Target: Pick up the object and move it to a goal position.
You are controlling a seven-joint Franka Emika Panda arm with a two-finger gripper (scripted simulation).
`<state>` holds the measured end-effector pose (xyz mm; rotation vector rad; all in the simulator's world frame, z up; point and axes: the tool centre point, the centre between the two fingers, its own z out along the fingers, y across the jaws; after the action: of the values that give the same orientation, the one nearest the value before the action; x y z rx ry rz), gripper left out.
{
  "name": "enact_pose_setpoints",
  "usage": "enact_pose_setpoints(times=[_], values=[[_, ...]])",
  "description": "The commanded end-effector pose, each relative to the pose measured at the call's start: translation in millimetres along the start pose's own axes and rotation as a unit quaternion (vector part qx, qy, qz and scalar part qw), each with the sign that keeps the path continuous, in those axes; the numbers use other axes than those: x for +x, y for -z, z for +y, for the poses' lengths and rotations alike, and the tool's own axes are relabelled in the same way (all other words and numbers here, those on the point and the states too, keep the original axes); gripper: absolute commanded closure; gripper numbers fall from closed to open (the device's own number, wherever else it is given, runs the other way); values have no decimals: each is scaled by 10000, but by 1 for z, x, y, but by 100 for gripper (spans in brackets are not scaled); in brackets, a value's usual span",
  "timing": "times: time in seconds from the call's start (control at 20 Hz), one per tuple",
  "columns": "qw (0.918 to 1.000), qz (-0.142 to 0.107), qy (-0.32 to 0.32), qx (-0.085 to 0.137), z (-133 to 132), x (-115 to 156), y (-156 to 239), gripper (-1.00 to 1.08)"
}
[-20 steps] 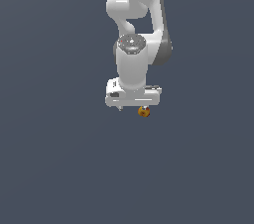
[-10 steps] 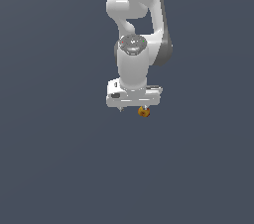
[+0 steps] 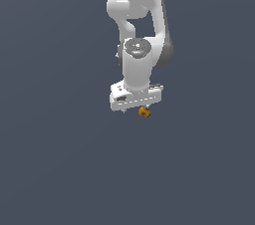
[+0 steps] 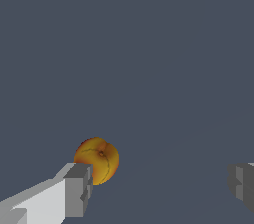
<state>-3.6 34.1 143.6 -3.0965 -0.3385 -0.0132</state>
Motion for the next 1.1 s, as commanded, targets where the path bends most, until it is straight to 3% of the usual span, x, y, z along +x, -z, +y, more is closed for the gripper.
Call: enact_pose_setpoints(times=[0.0,0.25,0.5,0.75,1.05], values=[[9994,-11,345,-17,-4,-3,-5,-92],[9932,-37,1160,-50,-14,-9,-16,-92],[9801,-61,1983,-74,-24,-16,-26,-92],[9600,-82,2797,-88,-35,-23,-36,-92],[9279,-101,3726,-93,-48,-32,-48,-92]])
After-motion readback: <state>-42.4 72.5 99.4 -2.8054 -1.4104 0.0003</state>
